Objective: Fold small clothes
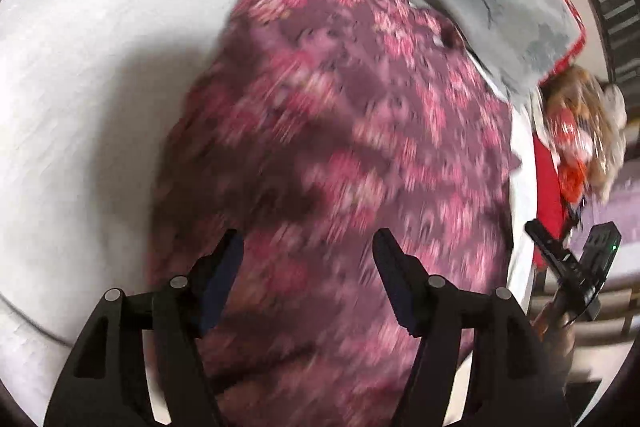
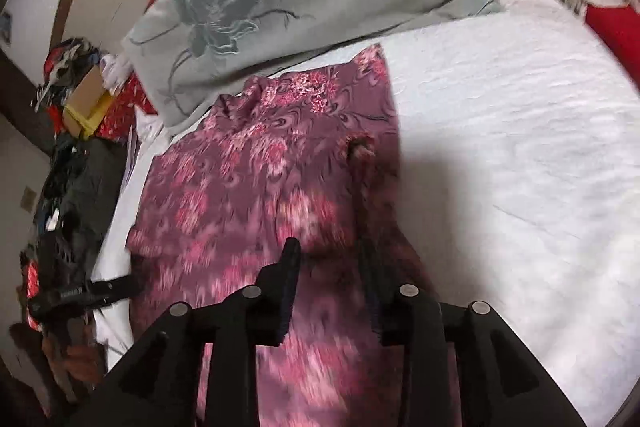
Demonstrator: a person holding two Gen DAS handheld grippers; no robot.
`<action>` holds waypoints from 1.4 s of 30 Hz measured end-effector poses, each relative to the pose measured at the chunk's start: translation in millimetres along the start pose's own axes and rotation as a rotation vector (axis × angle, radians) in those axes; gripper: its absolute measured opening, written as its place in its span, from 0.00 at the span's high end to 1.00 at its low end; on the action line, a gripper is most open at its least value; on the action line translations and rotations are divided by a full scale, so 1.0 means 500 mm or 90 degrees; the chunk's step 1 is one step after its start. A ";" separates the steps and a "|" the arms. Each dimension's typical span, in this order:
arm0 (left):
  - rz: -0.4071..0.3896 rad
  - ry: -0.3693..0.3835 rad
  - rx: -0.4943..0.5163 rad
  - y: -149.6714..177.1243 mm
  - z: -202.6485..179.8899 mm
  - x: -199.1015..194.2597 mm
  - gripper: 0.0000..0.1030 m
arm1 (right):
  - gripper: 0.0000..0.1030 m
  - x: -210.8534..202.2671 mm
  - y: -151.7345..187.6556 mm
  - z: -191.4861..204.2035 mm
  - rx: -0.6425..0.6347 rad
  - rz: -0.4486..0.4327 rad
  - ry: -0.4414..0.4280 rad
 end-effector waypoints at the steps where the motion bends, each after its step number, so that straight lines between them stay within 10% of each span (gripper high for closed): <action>1: 0.011 -0.006 0.002 0.027 0.018 -0.007 0.36 | 0.55 -0.031 0.027 -0.005 -0.011 0.001 -0.001; 10: 0.079 0.020 0.004 0.214 0.046 -0.006 0.36 | 0.46 -0.147 0.286 -0.138 0.039 0.054 0.033; 20: 0.076 -0.045 0.025 0.186 0.028 0.046 0.35 | 0.44 -0.167 0.433 -0.190 0.133 0.068 -0.031; 32: 0.153 -0.004 0.150 0.229 0.022 0.093 0.19 | 0.30 -0.048 0.538 -0.238 0.277 0.165 -0.261; 34: 0.140 -0.018 0.170 0.239 0.017 0.090 0.30 | 0.30 -0.018 0.545 -0.228 0.274 0.198 -0.284; 36: 0.138 -0.028 0.188 0.251 0.014 0.087 0.89 | 0.35 -0.013 0.545 -0.209 0.260 0.208 -0.314; 40: 0.120 -0.028 0.191 0.263 0.025 0.066 0.96 | 0.85 -0.056 0.527 -0.155 0.161 0.182 -0.312; 42: 0.095 -0.012 0.185 0.265 0.024 0.048 0.96 | 0.88 -0.092 0.514 -0.127 0.110 0.163 -0.311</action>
Point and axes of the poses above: each gripper's, at about its wrist camera, not at the fingertips, and x roughly the way its jaws point, z to its left, y to its underside, the point moved 5 cm from there along x, roughly the way its jaws point, and after that the axes turned 7 degrees about z, right-handed, at the moved point
